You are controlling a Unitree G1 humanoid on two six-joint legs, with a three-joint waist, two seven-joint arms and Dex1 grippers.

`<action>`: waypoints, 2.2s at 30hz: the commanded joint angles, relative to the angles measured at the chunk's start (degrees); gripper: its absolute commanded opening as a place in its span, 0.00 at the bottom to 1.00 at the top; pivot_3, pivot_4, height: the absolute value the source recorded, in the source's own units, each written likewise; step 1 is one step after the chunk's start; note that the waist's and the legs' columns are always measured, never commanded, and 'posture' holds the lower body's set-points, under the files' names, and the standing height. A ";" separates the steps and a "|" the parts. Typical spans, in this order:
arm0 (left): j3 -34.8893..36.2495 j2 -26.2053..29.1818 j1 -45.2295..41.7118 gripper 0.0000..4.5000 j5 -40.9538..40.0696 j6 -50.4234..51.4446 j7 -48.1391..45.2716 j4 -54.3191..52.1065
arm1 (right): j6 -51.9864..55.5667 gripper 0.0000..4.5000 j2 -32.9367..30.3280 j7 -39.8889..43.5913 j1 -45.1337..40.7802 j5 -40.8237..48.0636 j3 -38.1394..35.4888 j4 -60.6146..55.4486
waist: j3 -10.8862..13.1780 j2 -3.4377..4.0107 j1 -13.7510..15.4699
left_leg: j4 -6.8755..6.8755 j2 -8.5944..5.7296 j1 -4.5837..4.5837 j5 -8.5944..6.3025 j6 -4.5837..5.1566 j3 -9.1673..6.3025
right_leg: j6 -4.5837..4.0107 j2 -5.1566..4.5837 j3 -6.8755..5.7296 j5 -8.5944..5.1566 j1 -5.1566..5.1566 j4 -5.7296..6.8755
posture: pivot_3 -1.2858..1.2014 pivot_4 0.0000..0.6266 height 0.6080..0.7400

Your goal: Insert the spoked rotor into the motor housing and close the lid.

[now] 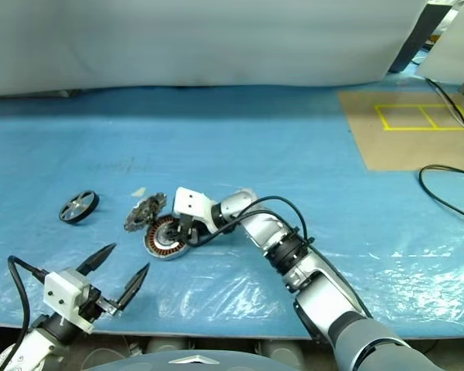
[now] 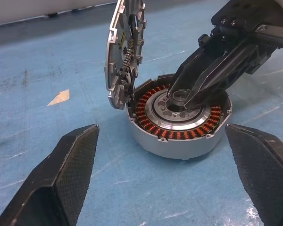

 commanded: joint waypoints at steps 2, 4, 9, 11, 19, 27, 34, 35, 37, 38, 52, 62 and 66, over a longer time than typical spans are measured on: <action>0.16 0.16 0.33 1.00 0.21 0.36 0.44 -2.57 | -1.47 0.13 0.98 -0.27 -0.30 -0.20 -0.14 -0.11 | 0.00 0.00 0.00 | 0.00 0.00 0.00 0.00 0.00 0.00 | 0.00 0.00 0.00 0.00 0.00 0.00 | 0.52 0.24 1.00; 0.04 0.11 0.51 1.00 0.28 0.52 0.46 -2.83 | -1.71 0.13 1.00 -0.35 -0.28 -0.41 -0.12 0.24 | 0.00 0.00 -0.01 | 0.00 0.00 0.00 0.00 0.00 0.00 | 0.00 0.00 0.00 0.00 0.00 0.01 | 0.52 0.24 1.00; 0.04 0.05 0.84 1.00 0.41 0.71 0.49 -3.01 | -1.77 0.13 1.09 -0.15 -0.12 -0.50 -0.11 0.33 | 0.00 0.00 -0.01 | 0.01 0.00 0.00 0.00 0.00 0.00 | 0.00 0.00 0.00 0.00 0.01 0.02 | 0.52 0.24 1.00; 0.02 0.00 0.98 1.00 0.45 0.70 0.52 -3.11 | -1.72 0.13 1.15 -0.11 -0.06 -0.53 -0.05 0.23 | 0.00 0.00 -0.01 | 0.01 0.00 0.00 0.00 0.00 0.00 | 0.00 0.01 0.00 0.00 0.01 0.02 | 0.52 0.24 1.00; 0.15 -0.04 1.31 1.00 0.41 0.38 0.42 -2.94 | -2.01 0.13 1.87 -0.41 -0.26 -0.92 0.00 1.02 | 0.00 0.00 -0.01 | 0.03 0.01 0.01 0.00 0.00 0.00 | -0.01 0.00 0.00 0.00 0.00 0.04 | 0.52 0.24 1.00; 0.26 -0.06 1.74 1.00 0.36 0.07 0.34 -2.80 | -2.22 0.13 1.74 -0.27 -0.10 -1.14 -0.20 1.56 | 0.00 0.00 -0.01 | 0.04 0.01 0.01 0.00 0.00 0.00 | -0.01 0.00 0.00 0.00 0.01 0.06 | 0.52 0.24 1.00; 0.20 0.00 1.44 1.00 0.36 -0.16 0.17 -2.31 | -2.84 0.42 2.15 -0.84 0.24 -0.68 -0.94 1.96 | 0.00 0.00 -0.01 | 0.06 0.01 0.02 0.00 0.00 0.00 | -0.01 0.00 0.00 0.01 0.02 0.08 | 0.52 0.24 1.00; 0.26 0.04 1.41 1.00 0.34 -0.18 0.11 -2.21 | -2.64 0.49 2.62 -0.77 0.34 0.27 -1.68 1.71 | 0.00 0.00 -0.01 | 0.07 0.01 0.02 0.00 0.00 0.00 | -0.01 0.00 0.00 0.01 0.02 0.08 | 0.52 0.24 1.00; 0.39 0.10 1.38 1.00 0.28 -0.16 0.03 -2.06 | -0.08 0.63 3.80 -0.25 0.74 3.20 -3.68 0.44 | 0.00 0.00 0.00 | 0.08 0.02 0.02 0.00 0.00 0.00 | -0.02 0.00 0.00 0.01 0.01 0.08 | 0.52 0.24 1.00; 0.41 0.18 1.39 1.00 0.28 -0.01 -0.01 -2.01 | 1.65 0.63 4.42 -0.47 0.92 4.60 -4.86 -0.23 | 0.00 0.00 0.00 | 0.08 0.02 0.01 0.00 0.01 0.00 | -0.02 0.00 0.00 0.01 0.01 0.08 | 0.52 0.24 1.00; -0.45 0.47 0.18 1.00 1.23 1.33 -0.19 -1.50 | 1.99 0.01 5.40 -3.27 2.14 3.10 -3.65 1.53 | 0.01 0.01 -0.01 | 0.08 0.03 0.01 0.00 0.00 0.00 | -0.02 0.01 -0.01 0.01 0.00 0.09 | 0.52 0.24 1.00; -0.30 0.36 -0.40 1.00 1.55 0.41 -0.45 -0.05 | -0.98 0.01 4.44 -2.42 1.85 -2.44 2.37 5.06 | 0.00 0.04 -0.09 | 0.08 0.03 0.11 0.00 0.00 0.00 | -0.03 0.00 0.00 0.01 0.09 0.09 | 0.52 0.24 1.00; -0.33 0.28 -0.69 1.00 1.71 0.54 -0.18 -0.29 | -1.54 0.01 1.80 -0.94 2.93 -5.71 6.10 5.36 | -0.06 0.14 -0.15 | 0.06 0.03 0.35 0.00 0.01 0.02 | -0.04 -0.01 0.00 0.00 0.30 0.08 | 0.52 0.24 1.00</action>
